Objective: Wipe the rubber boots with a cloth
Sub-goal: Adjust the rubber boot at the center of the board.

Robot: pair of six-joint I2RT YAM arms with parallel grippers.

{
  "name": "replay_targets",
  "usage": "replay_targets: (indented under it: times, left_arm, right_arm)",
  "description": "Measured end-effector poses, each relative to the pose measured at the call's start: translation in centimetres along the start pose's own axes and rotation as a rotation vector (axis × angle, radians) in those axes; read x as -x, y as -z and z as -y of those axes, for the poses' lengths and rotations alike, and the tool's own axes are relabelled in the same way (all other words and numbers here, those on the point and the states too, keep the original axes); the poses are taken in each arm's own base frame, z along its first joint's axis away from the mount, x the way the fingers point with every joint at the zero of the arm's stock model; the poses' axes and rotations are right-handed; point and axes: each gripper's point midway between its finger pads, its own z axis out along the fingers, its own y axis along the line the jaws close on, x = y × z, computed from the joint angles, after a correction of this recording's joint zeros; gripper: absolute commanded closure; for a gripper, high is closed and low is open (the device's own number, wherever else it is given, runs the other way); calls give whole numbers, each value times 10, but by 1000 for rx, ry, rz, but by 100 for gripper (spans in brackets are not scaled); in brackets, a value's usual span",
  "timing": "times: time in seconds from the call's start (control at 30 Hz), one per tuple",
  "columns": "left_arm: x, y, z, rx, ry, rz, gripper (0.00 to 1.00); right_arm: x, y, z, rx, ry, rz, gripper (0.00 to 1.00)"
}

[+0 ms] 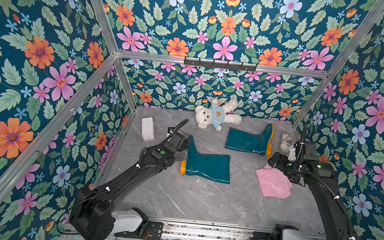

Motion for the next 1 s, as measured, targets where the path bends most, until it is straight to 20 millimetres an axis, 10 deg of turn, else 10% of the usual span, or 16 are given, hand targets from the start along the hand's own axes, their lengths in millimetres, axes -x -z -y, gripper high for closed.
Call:
replay_targets:
  times: [0.63,1.0]
  left_arm:
    - [-139,1,227,-237,-981,-19,10]
    - [-175,-25,246,-209,-1185,-66,11]
  right_arm:
    - [-9,-4,-10,103,-54,-44,1]
    - [-11,-2,-7,105,-65,-34,1]
